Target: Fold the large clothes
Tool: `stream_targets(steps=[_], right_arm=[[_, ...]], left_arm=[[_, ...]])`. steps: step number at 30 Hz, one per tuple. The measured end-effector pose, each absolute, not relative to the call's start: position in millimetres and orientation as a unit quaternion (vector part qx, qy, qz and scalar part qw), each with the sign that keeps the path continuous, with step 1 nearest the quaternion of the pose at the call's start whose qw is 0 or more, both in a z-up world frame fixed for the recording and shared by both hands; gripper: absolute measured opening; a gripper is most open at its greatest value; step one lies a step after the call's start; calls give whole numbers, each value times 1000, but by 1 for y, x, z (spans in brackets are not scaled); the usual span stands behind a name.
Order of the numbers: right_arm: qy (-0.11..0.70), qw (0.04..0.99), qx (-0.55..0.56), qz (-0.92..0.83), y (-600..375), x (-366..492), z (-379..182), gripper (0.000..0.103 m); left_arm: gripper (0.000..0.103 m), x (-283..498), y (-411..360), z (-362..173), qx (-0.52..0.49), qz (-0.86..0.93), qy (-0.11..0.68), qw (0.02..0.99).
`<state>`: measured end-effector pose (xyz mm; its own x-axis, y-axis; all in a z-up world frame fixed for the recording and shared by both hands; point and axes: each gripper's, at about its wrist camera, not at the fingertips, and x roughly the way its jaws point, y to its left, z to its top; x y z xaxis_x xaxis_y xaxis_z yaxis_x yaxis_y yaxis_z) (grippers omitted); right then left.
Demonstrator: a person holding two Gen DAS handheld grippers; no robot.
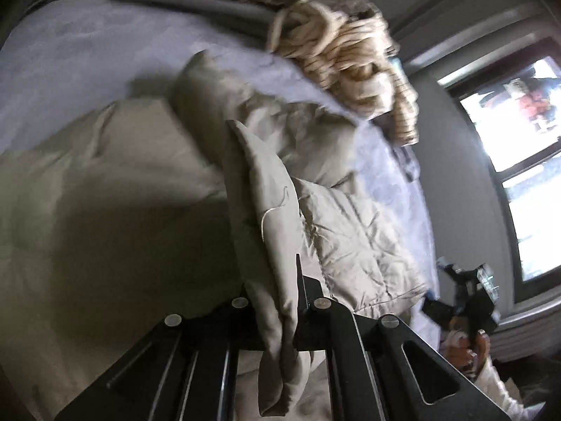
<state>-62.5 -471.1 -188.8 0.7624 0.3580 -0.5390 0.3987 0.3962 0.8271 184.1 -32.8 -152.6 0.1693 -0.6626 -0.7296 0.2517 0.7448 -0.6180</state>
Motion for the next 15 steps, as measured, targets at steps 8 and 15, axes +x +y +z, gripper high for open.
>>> stream_targets(steps=[8, 15], right_arm=[[446, 780, 432, -78, -454, -55, -224, 8], [466, 781, 410, -73, -452, -63, -217, 9]], left_arm=[[9, 175, -20, -203, -176, -270, 597, 734], [40, 172, -20, -188, -116, -233, 592, 763]])
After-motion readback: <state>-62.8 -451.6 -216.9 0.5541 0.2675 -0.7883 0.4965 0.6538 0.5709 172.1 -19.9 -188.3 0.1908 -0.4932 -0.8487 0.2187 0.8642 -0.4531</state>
